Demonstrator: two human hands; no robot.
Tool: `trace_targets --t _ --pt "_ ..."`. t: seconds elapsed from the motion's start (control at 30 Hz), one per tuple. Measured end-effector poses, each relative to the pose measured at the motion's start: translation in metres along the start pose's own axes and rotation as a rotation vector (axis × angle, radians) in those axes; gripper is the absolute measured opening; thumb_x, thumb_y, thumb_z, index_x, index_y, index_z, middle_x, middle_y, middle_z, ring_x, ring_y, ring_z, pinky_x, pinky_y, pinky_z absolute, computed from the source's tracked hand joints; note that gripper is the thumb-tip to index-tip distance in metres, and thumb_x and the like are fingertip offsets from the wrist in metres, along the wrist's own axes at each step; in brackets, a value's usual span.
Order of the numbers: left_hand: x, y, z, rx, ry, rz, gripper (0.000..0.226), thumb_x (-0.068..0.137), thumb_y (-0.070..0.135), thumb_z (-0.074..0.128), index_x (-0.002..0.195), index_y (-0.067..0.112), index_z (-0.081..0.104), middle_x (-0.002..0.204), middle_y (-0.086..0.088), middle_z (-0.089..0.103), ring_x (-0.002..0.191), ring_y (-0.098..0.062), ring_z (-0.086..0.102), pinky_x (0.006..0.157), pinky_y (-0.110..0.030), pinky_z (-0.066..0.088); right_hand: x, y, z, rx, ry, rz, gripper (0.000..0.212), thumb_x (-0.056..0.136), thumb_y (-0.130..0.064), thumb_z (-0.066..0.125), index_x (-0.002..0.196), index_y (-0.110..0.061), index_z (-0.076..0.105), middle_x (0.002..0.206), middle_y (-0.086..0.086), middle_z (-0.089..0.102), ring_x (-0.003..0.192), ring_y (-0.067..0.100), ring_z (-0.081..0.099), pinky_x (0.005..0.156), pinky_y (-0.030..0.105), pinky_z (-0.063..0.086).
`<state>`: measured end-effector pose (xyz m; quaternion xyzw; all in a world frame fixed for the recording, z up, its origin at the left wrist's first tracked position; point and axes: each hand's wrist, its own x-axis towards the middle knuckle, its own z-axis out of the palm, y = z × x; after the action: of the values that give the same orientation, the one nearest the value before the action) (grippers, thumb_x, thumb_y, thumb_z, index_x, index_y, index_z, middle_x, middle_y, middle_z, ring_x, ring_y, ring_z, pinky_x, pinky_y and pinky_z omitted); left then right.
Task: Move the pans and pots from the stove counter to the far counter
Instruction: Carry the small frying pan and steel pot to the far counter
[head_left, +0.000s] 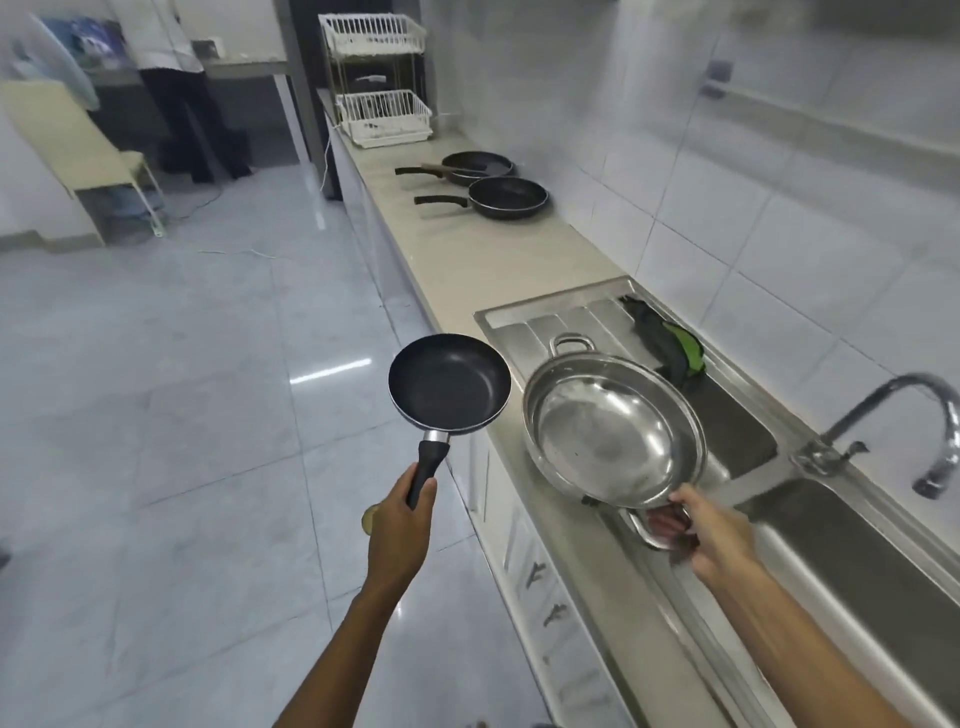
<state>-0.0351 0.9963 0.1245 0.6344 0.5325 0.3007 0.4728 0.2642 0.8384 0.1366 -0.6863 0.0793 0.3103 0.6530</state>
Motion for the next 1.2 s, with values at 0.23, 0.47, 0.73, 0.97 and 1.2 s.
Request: trace_targets --t 0.23,0.47,0.73,0.97,1.2 --pt "0.187 -0.001 0.005 -0.003 -0.073 0.017 0.035 0.1 0.037 0.055 0.132 0.025 0.063 0.083 -0.004 0.068 0.073 -0.025 0.065 0.066 -0.038 0.057 0.092 -0.043 0.134 0.094 0.06 -0.001 0.013 0.078 0.002 0.069 0.068 -0.001 0.06 0.043 0.006 0.064 0.034 0.015 0.062 0.036 0.024 0.046" --pt "0.414 0.014 0.029 0.029 -0.214 0.054 0.036 0.099 0.037 0.055 0.133 0.028 0.062 0.087 0.005 0.067 0.079 -0.016 0.065 0.077 -0.039 0.059 0.223 -0.096 0.273 0.151 0.194 -0.028 0.013 0.07 0.002 0.073 0.064 -0.004 0.062 0.051 0.01 0.055 0.037 0.017 0.05 0.037 0.021 0.046" --pt "0.629 0.047 0.036 0.105 -0.387 0.078 0.037 0.099 0.034 0.059 0.135 0.024 0.062 0.1 -0.014 0.072 0.101 -0.035 0.067 0.079 -0.04 0.059 0.321 -0.165 0.386 0.138 0.264 -0.018 0.016 0.068 0.006 0.072 0.082 0.004 0.066 0.056 0.015 0.054 0.044 0.022 0.049 0.047 0.028 0.052" --pt "0.783 0.047 0.061 0.199 -0.618 0.139 0.033 0.092 0.041 0.068 0.124 0.042 0.063 0.101 0.015 0.075 0.088 -0.007 0.069 0.071 -0.019 0.054 0.391 -0.185 0.458 0.158 0.38 0.03 0.016 0.062 0.003 0.07 0.056 -0.004 0.057 0.046 0.012 0.046 0.037 0.02 0.04 0.044 0.027 0.038" --pt "0.9 0.051 0.075 0.246 -0.754 0.164 0.036 0.089 0.032 0.074 0.115 0.053 0.061 0.11 0.038 0.068 0.105 0.01 0.064 0.082 -0.017 0.052 0.433 -0.183 0.501 0.162 0.548 0.119 0.013 0.067 0.002 0.072 0.061 0.002 0.061 0.041 0.013 0.056 0.033 0.022 0.053 0.032 0.018 0.036"
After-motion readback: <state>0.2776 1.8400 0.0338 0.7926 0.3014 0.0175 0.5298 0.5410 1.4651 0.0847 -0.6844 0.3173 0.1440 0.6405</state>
